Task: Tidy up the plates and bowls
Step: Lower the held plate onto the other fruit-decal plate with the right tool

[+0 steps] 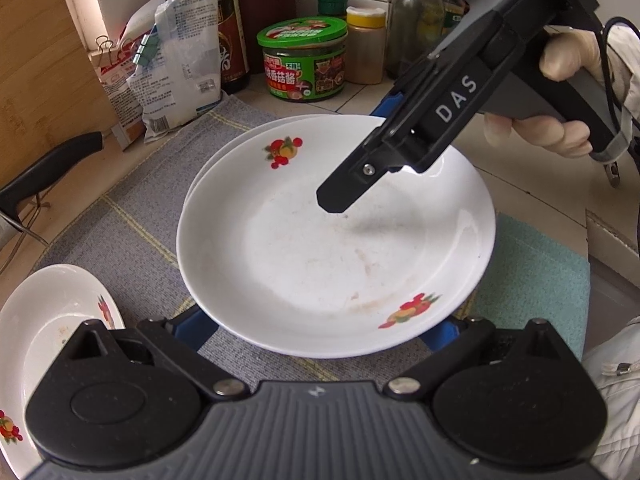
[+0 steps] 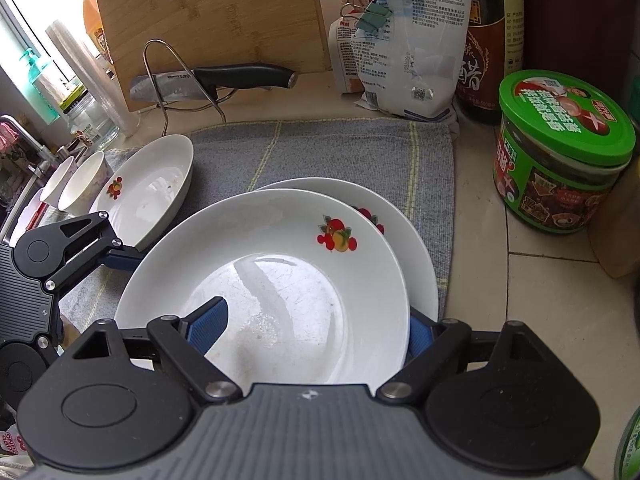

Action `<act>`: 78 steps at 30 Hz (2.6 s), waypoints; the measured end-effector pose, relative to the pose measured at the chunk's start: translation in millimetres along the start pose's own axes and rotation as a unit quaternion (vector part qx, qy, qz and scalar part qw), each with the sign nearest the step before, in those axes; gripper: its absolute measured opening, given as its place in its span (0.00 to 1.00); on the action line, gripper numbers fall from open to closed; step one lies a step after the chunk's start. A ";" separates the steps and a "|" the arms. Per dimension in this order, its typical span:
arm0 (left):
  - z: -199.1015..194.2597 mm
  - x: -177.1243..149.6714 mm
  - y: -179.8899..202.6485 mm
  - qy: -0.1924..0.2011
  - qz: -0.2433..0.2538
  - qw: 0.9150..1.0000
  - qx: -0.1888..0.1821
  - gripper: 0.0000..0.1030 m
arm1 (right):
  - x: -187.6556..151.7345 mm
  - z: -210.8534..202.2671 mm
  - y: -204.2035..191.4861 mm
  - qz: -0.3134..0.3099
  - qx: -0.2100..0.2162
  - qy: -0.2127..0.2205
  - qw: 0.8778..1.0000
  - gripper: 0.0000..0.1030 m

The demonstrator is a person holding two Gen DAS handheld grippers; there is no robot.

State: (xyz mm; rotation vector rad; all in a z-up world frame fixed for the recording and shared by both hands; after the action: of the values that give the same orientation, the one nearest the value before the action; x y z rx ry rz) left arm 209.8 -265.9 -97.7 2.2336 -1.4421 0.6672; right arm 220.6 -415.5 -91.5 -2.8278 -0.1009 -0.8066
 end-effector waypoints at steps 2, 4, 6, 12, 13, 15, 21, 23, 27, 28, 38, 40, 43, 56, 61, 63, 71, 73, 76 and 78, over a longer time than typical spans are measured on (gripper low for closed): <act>0.5 0.9 -0.6 -0.006 -0.002 1.000 -0.002 0.98 | 0.1 -0.1 1.0 0.003 0.002 0.001 1.000 0.90; 1.2 2.4 -2.4 -0.012 -0.004 1.000 -0.005 0.98 | 0.4 -0.2 1.6 0.004 0.003 0.000 1.000 0.90; 2.1 4.5 -4.0 -0.020 -0.004 1.000 -0.007 0.98 | 0.7 0.0 1.8 0.007 0.004 0.000 1.000 0.90; 0.4 4.2 -4.6 -0.028 0.007 1.000 0.000 0.98 | -0.4 -1.4 3.9 0.017 0.007 0.002 1.000 0.90; -0.2 3.9 -3.9 -0.028 0.009 1.000 0.002 0.98 | -0.5 -1.6 4.0 0.017 0.007 0.002 1.000 0.90; -1.9 3.5 -3.4 -0.027 0.012 1.000 0.005 0.98 | -0.7 -2.0 4.4 0.017 0.007 0.002 1.000 0.90; -12.0 1.0 -3.1 -0.017 0.012 1.000 0.006 0.98 | -1.0 -2.9 5.2 0.023 0.007 0.003 1.000 0.90; -16.9 -0.1 -0.8 -0.008 0.016 1.000 0.004 0.98 | -0.5 -3.2 5.8 0.024 0.007 0.002 1.000 0.90; -21.6 1.0 4.1 0.005 0.025 1.000 -0.003 0.98 | -0.6 -4.2 5.9 0.024 0.006 0.003 1.000 0.90; -20.5 1.6 4.4 0.006 0.027 1.000 -0.003 0.98 | -0.6 -4.1 6.1 0.024 0.006 0.003 1.000 0.90; -21.7 -4.3 -1.6 0.009 -0.005 1.000 0.003 0.98 | -1.4 -5.5 6.3 0.027 0.003 0.006 1.000 0.90; -19.2 -3.2 -2.2 0.005 -0.013 1.000 -0.004 0.98 | -1.3 -5.5 6.1 0.027 0.003 0.005 1.000 0.90; -18.4 -2.3 0.1 0.008 -0.010 1.000 -0.001 0.98 | -0.7 -5.6 5.9 0.025 0.002 0.003 1.000 0.90; -12.0 -0.6 -8.1 0.001 -0.039 0.999 -0.025 0.98 | 0.9 -5.9 5.2 0.021 -0.002 0.000 1.000 0.90; -8.2 0.2 -8.1 -0.002 -0.035 0.999 -0.024 0.98 | 3.2 -6.5 4.4 0.022 -0.008 -0.005 1.000 0.90; -6.4 0.7 -9.5 -0.003 -0.036 0.999 -0.026 0.98 | 3.8 -7.2 3.7 0.021 -0.011 -0.006 1.000 0.91; 1.6 0.0 -10.1 -0.007 -0.032 0.999 -0.034 0.99 | 6.5 -10.4 7.6 0.030 -0.015 -0.006 0.999 0.91; 1.1 -0.2 -9.9 -0.006 -0.031 0.999 -0.034 0.99 | 6.3 -11.1 7.1 0.029 -0.017 -0.006 0.999 0.91; 0.6 -0.1 -9.9 -0.007 -0.028 0.999 -0.035 0.99 | 6.7 -11.3 5.9 0.027 -0.022 -0.008 0.999 0.91; 0.2 0.1 -8.9 -0.007 -0.028 0.999 -0.034 0.99 | 7.0 -11.9 4.8 0.022 -0.026 -0.011 0.999 0.91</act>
State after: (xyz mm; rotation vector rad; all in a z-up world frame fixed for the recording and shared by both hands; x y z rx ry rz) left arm 218.0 -262.6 -98.5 2.2206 -1.3833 0.5782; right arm 221.0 -422.6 -78.7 -2.8773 -0.0221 -0.7791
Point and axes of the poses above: each gripper's, at about its wrist camera, not at the fingertips, and z roughly the way its jaws point, y to its right, x to its top, the point moved 2 cm from there along z, roughly the way its jaws point, and after that the axes turned 8 degrees about -x, right-handed, at the moved point
